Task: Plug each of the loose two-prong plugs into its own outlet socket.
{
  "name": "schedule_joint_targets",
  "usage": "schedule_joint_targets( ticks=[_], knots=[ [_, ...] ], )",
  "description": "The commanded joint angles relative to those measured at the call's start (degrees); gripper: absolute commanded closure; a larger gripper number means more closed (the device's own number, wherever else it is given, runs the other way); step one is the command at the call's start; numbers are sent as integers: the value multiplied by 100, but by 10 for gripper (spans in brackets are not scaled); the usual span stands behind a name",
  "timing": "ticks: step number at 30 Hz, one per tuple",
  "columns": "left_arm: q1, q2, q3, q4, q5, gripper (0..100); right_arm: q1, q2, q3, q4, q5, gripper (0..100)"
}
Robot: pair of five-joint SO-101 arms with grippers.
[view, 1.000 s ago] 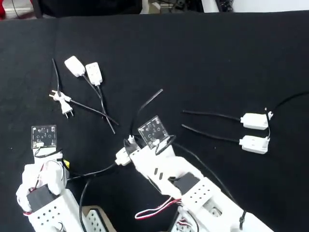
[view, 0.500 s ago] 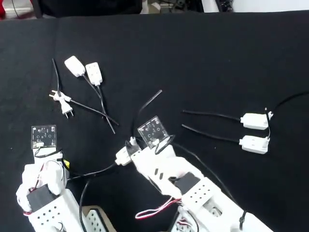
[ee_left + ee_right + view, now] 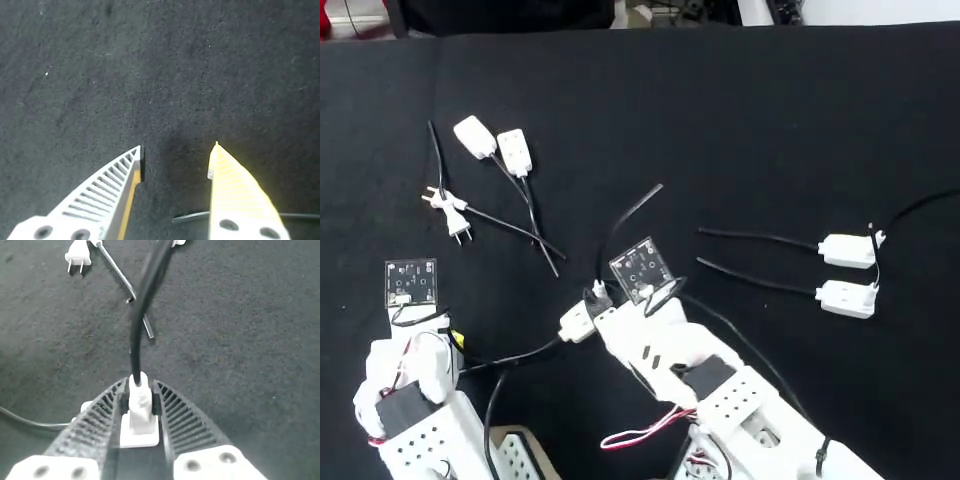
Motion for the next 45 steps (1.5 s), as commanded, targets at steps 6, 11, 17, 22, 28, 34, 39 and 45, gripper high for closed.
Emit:
schedule_joint_targets(
  ticks=[6, 11, 17, 22, 28, 34, 39, 45],
  knots=[
    [-75, -44, -40, 44, -53, 780, -79, -84, -31, -167, -44, 986],
    [-75, -44, -40, 44, -53, 780, -79, -84, 40, -334, -44, 986],
    [-75, -44, -40, 44, -53, 780, -88, -84, 40, -325, -44, 986],
    [-75, -44, -40, 44, -53, 780, -88, 189, -31, -343, -44, 986],
    [-75, -44, -40, 44, -53, 780, -88, 1622, -760, -352, -44, 986],
    [-75, -44, -40, 44, -53, 780, -97, 2316, -1095, -352, -44, 986],
    [-75, -44, -40, 44, -53, 780, -97, 2316, -1068, -316, -44, 986],
    [-75, -44, -40, 53, -193, 780, -105, 2299, -1051, -316, -26, 982]
  ],
)
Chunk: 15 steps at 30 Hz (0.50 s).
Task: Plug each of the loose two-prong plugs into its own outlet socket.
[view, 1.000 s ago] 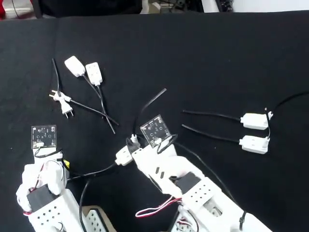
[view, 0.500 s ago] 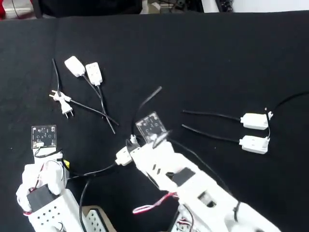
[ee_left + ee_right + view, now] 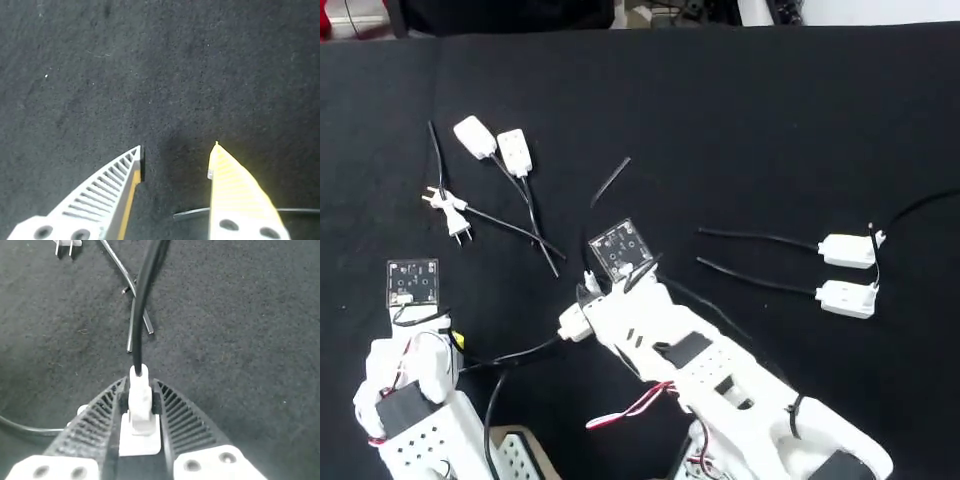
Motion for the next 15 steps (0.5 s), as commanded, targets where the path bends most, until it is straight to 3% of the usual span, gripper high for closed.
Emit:
schedule_joint_targets(
  ticks=[1, 6, 15],
  knots=[
    [-75, -44, -40, 53, -62, 780, -79, 57, 22, 26, -9, 982],
    [-75, -53, -48, 88, -62, 780, -299, -409, 66, 633, 0, 864],
    [-66, -53, -48, 88, -62, 780, -325, -1253, 338, 923, 0, 882]
  ],
)
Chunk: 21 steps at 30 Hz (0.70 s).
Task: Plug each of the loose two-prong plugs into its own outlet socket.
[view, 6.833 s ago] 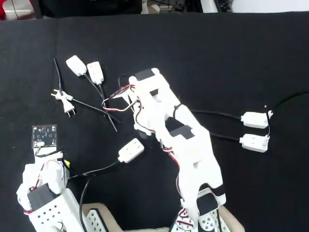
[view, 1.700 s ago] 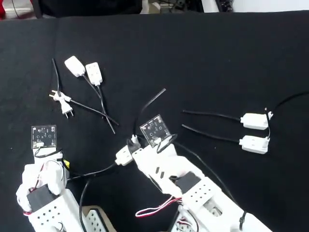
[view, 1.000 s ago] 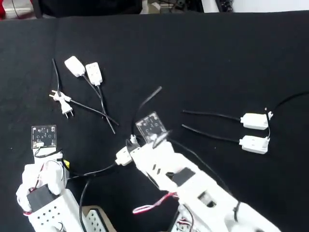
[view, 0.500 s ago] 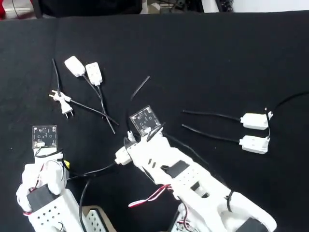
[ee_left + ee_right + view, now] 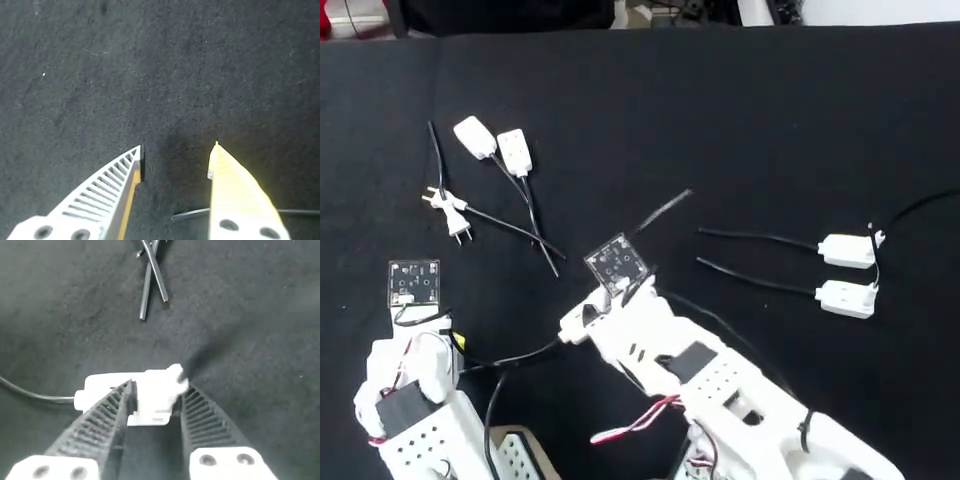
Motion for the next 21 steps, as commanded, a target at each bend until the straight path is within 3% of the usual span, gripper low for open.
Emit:
schedule_joint_targets(
  ticks=[1, 15, 21],
  knots=[
    [-66, -53, -48, 35, -44, 780, -53, -347, 22, 26, 0, 882],
    [-66, -53, -48, 35, -44, 780, -44, -567, -40, 35, 0, 882],
    [-66, -53, -48, 35, -44, 780, 316, -576, -303, 352, 0, 884]
  ],
)
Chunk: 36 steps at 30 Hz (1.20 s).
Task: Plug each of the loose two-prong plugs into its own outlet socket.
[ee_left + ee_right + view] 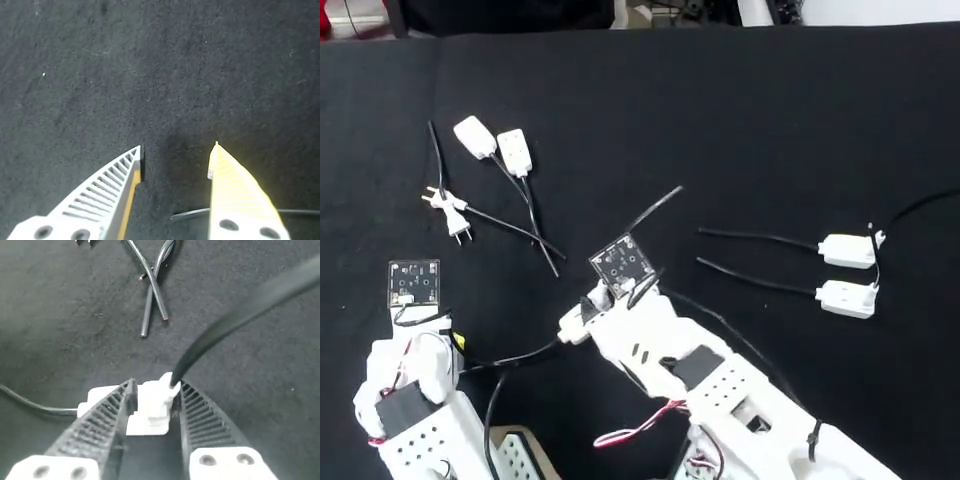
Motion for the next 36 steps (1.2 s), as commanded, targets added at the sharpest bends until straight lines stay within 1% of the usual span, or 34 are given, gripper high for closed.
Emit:
schedule_joint_targets(
  ticks=[1, 3, 5, 16, 17, 19, 20, 21, 24, 29, 36],
  knots=[
    [-66, -53, -48, 35, -44, 780, 220, -136, -497, 501, 0, 884],
    [-66, -53, -48, 35, -44, 780, 237, -136, -734, 941, 0, 884],
    [-66, -53, -48, 35, -44, 780, 237, -136, -840, 1099, 0, 884],
    [-66, -53, -48, 35, -44, 780, 220, -136, -892, 1064, -35, 887],
    [-66, -53, -48, 35, -44, 780, 220, -136, -892, 1064, -35, 898],
    [-66, -53, -48, 35, -44, 780, 88, -136, -892, 1064, -35, 972],
    [-66, -53, -48, 35, -44, 780, -9, -136, -875, 1064, -35, 991],
    [-66, -53, -48, 35, -44, 780, -105, -127, -848, 1064, -35, 975],
    [-66, -53, -48, 35, -44, 780, -193, -92, -796, 1064, -26, 986],
    [-66, -53, -48, 44, -44, 780, -202, -84, -233, 536, 0, 987],
    [-66, -53, -48, 44, -44, 780, -229, -31, -154, 563, 9, 987]
  ],
)
